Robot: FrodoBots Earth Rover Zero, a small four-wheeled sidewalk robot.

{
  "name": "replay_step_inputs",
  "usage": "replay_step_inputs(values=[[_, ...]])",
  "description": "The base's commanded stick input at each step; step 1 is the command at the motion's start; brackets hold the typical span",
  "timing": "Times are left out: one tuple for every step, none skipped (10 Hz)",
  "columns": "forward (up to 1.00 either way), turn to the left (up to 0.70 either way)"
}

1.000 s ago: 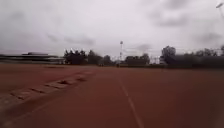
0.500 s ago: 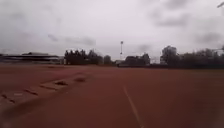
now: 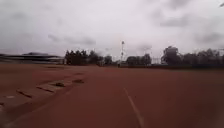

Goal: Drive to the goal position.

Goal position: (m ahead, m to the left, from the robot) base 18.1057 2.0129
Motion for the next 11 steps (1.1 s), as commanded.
replay_step_inputs(values=[[0.5, 0.0], [0.5, 0.0], [0.5, 0.0], [0.5, 0.0], [0.5, 0.0], [0.5, 0.0], [0.5, 0.0], [0.5, 0.0], [0.5, 0.0], [0.5, 0.0], [0.5, 0.0]])
